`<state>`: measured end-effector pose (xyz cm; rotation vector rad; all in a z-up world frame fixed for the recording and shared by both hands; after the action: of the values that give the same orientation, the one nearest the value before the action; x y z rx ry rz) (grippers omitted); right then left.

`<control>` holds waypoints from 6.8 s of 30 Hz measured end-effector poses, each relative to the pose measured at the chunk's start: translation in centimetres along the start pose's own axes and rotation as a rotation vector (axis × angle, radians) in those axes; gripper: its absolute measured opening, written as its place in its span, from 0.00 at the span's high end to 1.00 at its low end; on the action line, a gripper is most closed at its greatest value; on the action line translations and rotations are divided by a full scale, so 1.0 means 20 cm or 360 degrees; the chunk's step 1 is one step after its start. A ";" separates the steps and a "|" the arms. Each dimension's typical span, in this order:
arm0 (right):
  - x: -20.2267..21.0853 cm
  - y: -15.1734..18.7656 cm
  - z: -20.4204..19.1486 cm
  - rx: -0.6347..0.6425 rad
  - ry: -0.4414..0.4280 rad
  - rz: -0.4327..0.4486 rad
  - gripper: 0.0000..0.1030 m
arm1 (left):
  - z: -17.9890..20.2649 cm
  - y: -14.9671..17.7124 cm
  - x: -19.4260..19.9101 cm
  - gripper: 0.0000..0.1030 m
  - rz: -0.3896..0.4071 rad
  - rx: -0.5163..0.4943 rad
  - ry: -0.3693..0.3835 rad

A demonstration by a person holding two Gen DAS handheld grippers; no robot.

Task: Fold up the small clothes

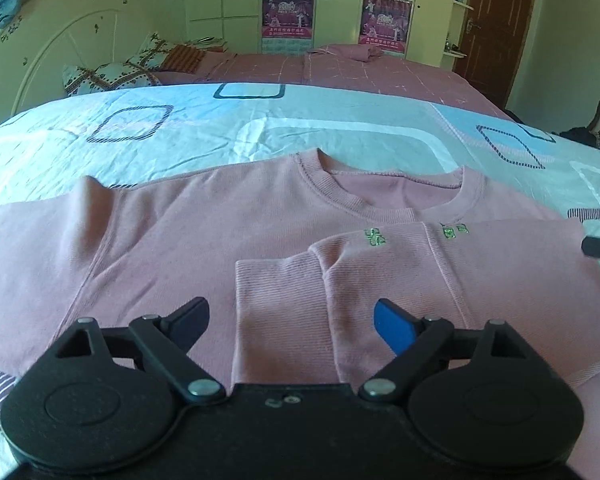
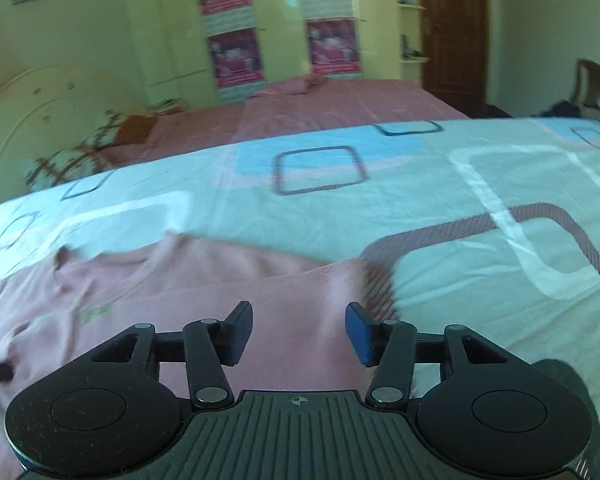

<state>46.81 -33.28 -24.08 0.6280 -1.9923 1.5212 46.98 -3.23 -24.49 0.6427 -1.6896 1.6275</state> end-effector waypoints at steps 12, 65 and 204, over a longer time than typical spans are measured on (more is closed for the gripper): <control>0.08 0.28 -0.85 0.0223 -0.0426 -0.0140 0.50 | -0.82 0.13 0.35 0.14 0.0019 0.0506 -0.0198; 0.14 0.26 -0.86 -0.0140 -0.0238 -0.0069 0.50 | -0.01 -0.33 0.31 0.87 0.0325 0.0012 0.0722; 0.13 0.35 -0.42 0.0071 -0.0101 -0.0215 0.97 | -0.27 0.06 -0.02 0.24 0.0029 -0.0152 0.0070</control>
<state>41.51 -23.44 -25.53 0.8212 -1.9251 1.4845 47.00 2.15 -25.74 0.5426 -1.7341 1.5519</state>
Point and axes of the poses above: each gripper's, at about its wrist camera, not at the fingertips, and x roughly against the way its jaws point, z to its right, y to its underside, the point moved 10 cm from there along -x, roughly the way its jaws point, and after that the axes turned 1 degree about -z, right-handed, at the moved point
